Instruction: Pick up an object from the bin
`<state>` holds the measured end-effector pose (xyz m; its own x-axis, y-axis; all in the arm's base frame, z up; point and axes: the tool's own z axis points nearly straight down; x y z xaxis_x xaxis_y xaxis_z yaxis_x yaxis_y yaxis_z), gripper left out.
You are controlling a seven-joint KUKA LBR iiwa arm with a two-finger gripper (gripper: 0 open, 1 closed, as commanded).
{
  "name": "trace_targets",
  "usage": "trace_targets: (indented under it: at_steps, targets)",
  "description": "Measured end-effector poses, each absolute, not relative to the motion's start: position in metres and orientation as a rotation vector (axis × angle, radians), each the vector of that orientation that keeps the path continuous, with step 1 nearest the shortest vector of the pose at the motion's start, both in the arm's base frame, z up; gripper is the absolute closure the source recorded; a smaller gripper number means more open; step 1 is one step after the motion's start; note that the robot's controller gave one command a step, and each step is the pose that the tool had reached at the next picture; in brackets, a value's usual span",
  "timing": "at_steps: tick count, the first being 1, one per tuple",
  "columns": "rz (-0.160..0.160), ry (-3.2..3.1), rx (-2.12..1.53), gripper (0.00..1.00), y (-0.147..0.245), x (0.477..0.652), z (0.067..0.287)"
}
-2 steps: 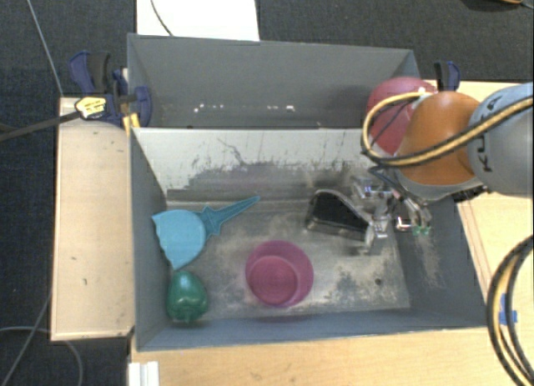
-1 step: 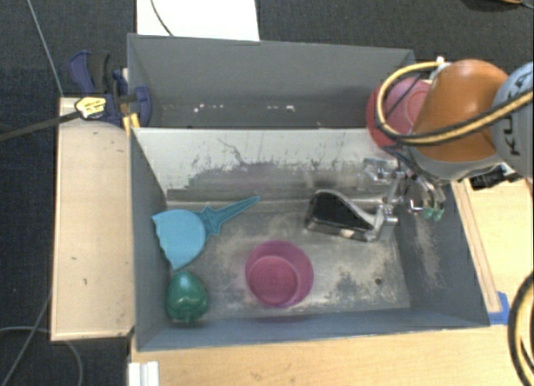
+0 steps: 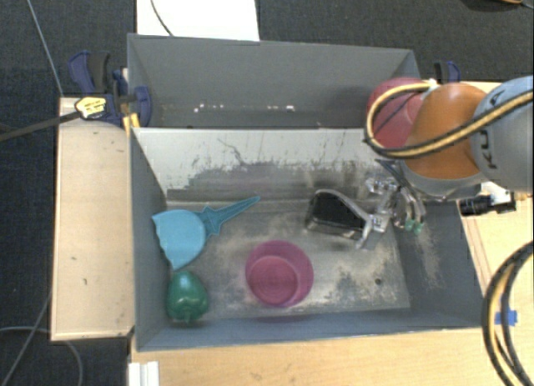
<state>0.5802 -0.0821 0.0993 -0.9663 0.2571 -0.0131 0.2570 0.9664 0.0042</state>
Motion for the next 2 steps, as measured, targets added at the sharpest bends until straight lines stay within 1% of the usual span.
trace_targets:
  at_steps: [1, 2]
  targets:
    - [0.008, 3.089, 0.439, 0.00, -0.061, 0.572, 0.071]
    - [0.003, 3.081, 0.446, 1.00, -0.053, 0.584, 0.071]
